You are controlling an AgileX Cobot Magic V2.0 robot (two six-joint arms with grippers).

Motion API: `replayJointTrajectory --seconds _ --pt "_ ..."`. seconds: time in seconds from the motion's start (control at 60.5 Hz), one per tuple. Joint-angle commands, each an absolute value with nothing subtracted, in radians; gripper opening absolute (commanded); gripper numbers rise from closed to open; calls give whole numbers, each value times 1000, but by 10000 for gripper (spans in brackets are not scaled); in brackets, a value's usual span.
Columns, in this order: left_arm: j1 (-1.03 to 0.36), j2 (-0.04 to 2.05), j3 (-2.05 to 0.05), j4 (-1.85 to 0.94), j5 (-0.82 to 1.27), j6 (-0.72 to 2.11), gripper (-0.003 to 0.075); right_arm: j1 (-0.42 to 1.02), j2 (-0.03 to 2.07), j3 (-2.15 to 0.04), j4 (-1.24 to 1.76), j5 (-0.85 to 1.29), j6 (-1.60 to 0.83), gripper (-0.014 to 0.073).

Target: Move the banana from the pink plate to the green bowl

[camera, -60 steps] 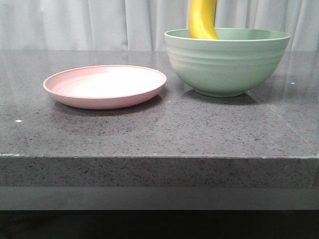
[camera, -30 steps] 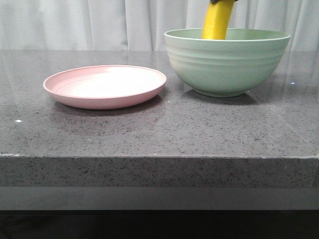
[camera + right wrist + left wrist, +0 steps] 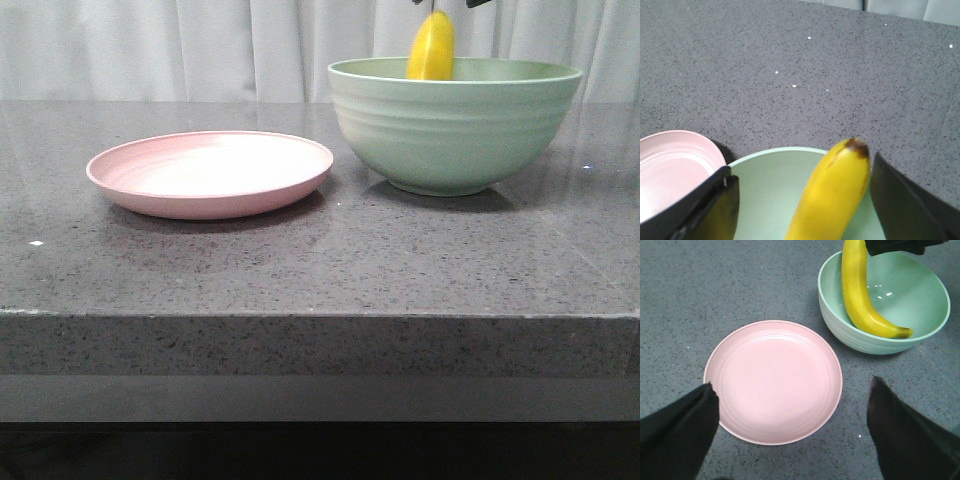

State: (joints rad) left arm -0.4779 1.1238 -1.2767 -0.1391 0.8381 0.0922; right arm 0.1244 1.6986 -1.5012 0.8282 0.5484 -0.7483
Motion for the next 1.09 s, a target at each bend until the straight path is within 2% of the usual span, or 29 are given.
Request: replayJointTrajectory --seconds 0.0,0.116,0.182,0.463,0.579,0.877,0.959,1.075 --pt "-476 1107 -1302 -150 766 84 588 117 1623 -1539 854 514 -760 561" --pt "-476 1107 -1302 -150 766 84 588 117 1602 -1539 854 524 -760 554" --pt "-476 1107 -1302 -150 766 84 588 117 1594 -1539 854 524 -760 512" --pt "-476 1107 -1302 -150 766 84 588 117 1585 -1539 854 541 -760 48" --pt "-476 1107 -1302 -150 766 84 588 117 1585 -1539 854 546 -760 -76" --pt "-476 1107 -1302 -150 766 84 575 117 1585 -1539 854 569 -760 -62" --pt "-476 1107 -1302 -150 766 84 503 117 1585 -1539 854 569 -760 -62" --pt "-476 1107 -1302 -150 766 84 302 117 1585 -1539 854 569 -760 -62"
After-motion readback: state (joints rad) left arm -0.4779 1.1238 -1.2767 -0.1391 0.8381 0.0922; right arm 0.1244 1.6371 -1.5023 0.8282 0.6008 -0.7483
